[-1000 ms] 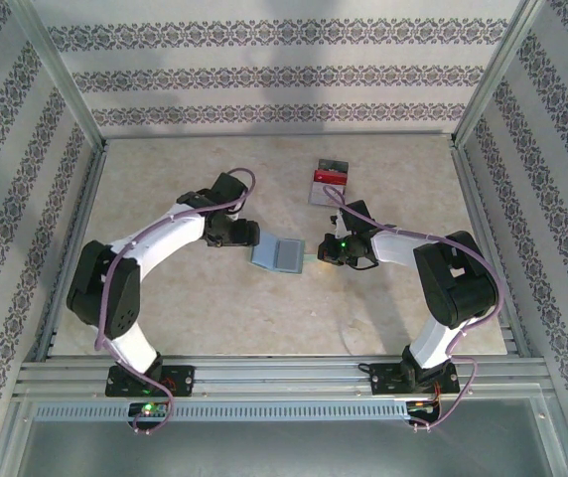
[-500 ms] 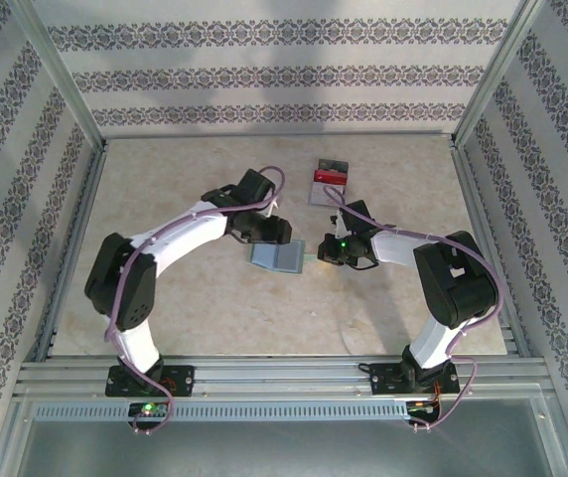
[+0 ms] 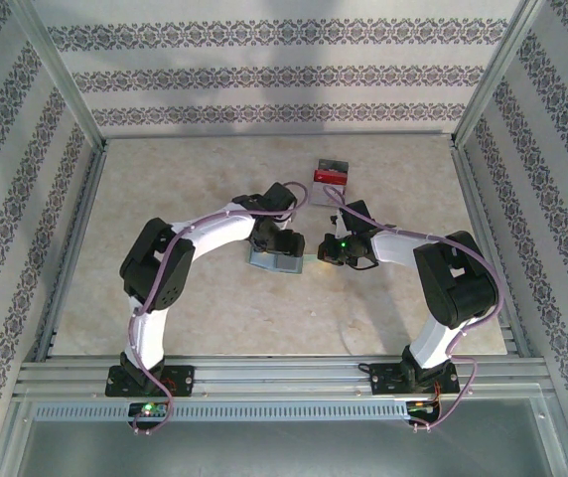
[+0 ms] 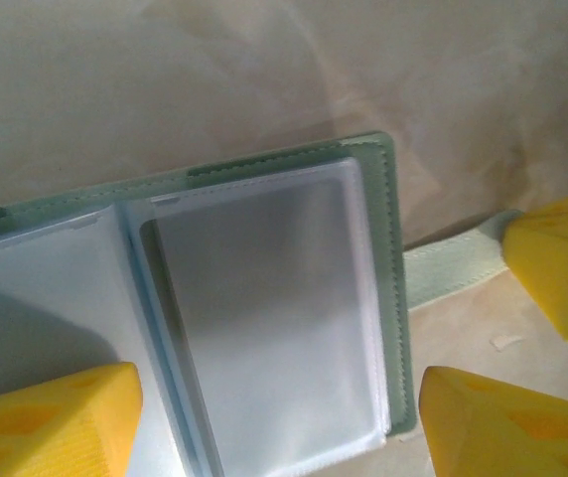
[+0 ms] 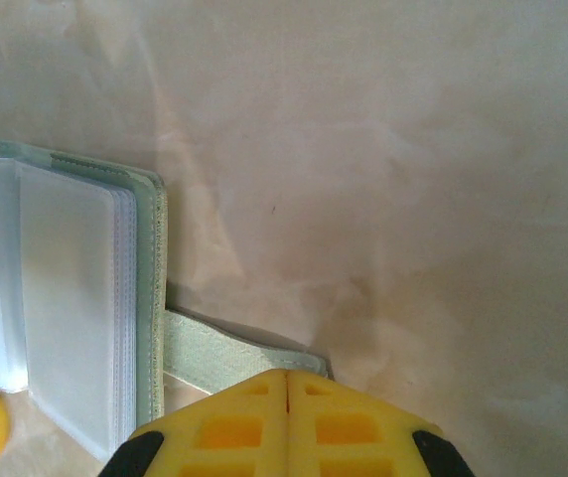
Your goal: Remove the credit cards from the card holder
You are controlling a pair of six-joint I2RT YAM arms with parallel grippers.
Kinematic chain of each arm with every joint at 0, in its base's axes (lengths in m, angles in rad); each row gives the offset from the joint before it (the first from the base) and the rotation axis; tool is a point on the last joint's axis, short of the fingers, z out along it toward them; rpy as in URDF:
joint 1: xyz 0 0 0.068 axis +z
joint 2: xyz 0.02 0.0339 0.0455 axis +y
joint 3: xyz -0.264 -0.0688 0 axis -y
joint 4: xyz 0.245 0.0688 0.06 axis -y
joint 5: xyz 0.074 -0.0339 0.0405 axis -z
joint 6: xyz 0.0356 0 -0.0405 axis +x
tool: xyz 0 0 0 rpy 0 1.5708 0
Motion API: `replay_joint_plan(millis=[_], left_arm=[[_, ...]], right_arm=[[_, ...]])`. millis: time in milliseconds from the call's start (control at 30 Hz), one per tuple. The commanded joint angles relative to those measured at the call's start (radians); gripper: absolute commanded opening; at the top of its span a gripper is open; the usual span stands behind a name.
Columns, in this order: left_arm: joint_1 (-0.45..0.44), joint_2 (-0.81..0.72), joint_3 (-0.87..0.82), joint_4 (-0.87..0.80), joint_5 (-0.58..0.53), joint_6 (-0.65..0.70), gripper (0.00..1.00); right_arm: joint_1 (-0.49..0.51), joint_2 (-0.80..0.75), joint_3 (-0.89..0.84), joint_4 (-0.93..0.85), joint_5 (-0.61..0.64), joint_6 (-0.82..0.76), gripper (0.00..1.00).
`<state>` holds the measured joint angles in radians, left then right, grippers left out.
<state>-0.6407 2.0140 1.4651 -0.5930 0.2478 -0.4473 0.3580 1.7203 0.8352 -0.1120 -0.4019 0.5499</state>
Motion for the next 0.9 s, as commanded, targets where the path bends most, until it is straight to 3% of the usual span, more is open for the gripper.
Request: replay_joint_plan(millis=[0,200,400,567,867], left_arm=[[-0.020,0.035,0.038,-0.072,-0.072,0.029,0.75],[-0.034,0.077,0.056,-0.106,-0.116,0.028,0.76],[-0.039,0.094,0.058,-0.093,-0.083,0.015,0.80],[-0.042,0.100,0.066,-0.095,-0.067,0.018,0.89],[-0.068,0.155,0.115,-0.161,-0.145,0.033,0.90]], right_arm=[[0.006,0.050,-0.054,-0.114,0.081,-0.004,0.00],[0.004,0.051,-0.056,-0.115,0.084,-0.007,0.00],[0.003,0.055,-0.054,-0.117,0.086,-0.008,0.00],[0.002,0.056,-0.054,-0.118,0.089,-0.010,0.00],[0.001,0.056,-0.054,-0.118,0.090,-0.010,0.00]])
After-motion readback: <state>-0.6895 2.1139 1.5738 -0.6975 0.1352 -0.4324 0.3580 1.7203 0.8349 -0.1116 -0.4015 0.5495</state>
